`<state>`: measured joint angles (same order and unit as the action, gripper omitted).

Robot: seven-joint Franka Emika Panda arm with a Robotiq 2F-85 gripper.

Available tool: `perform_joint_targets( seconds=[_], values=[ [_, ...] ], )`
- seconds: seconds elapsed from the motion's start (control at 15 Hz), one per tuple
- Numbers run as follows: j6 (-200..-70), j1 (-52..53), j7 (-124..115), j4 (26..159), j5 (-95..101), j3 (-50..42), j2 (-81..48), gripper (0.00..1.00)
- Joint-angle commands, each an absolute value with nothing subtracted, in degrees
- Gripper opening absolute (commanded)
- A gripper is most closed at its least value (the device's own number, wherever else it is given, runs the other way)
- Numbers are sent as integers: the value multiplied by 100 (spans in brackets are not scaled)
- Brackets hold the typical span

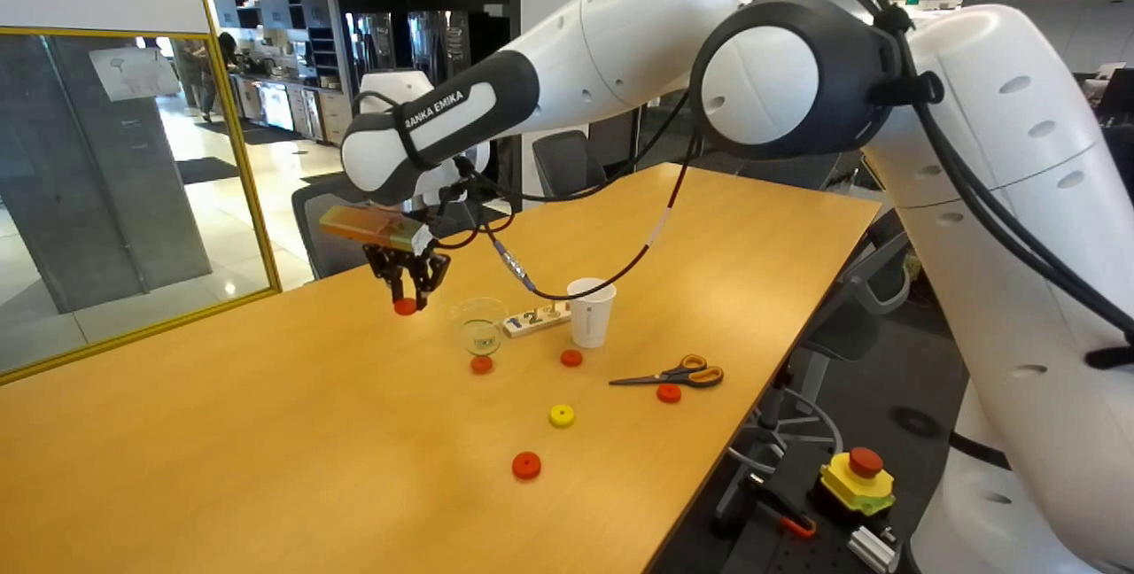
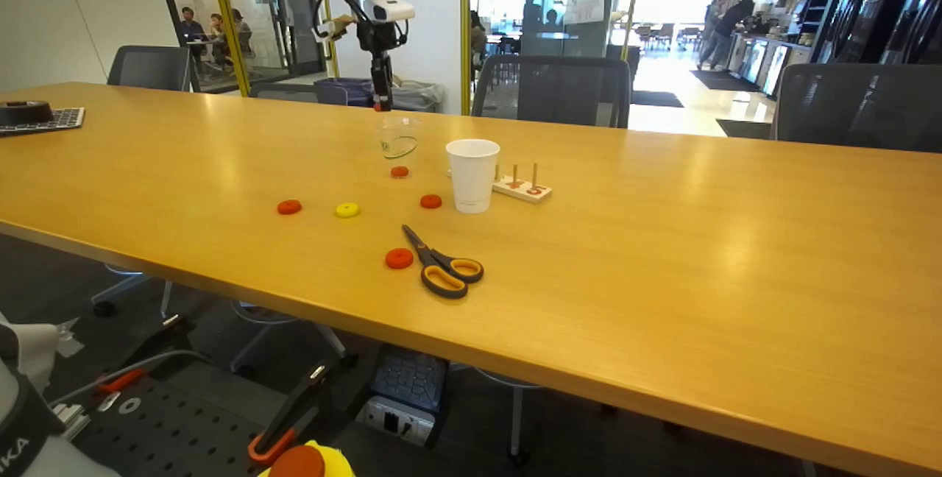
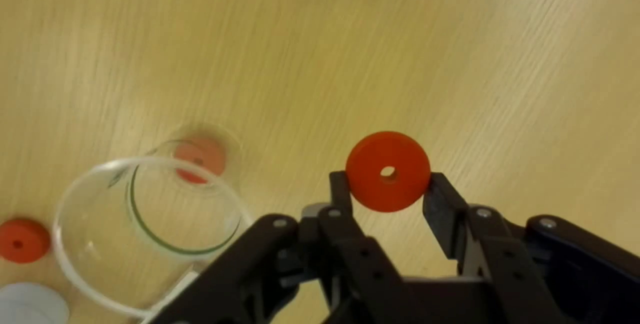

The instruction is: Pick up the coloured tiles and put them in the cups

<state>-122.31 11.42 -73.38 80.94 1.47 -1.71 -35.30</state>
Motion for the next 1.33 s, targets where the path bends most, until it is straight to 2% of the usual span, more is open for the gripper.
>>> perform_joint_targets(
  seconds=[0.0, 0.87, 0.93, 1.27],
  values=[
    [-12156, 1093, -7040, 8717, 380, -299, -2846, 25],
    [-12097, 759, -6418, 9728, 439, -357, -2354, 25],
    [-12086, 772, -6443, 9733, 467, -369, -2372, 62],
    [-12179, 798, -6447, 9881, 623, -414, -2315, 96]
  ],
)
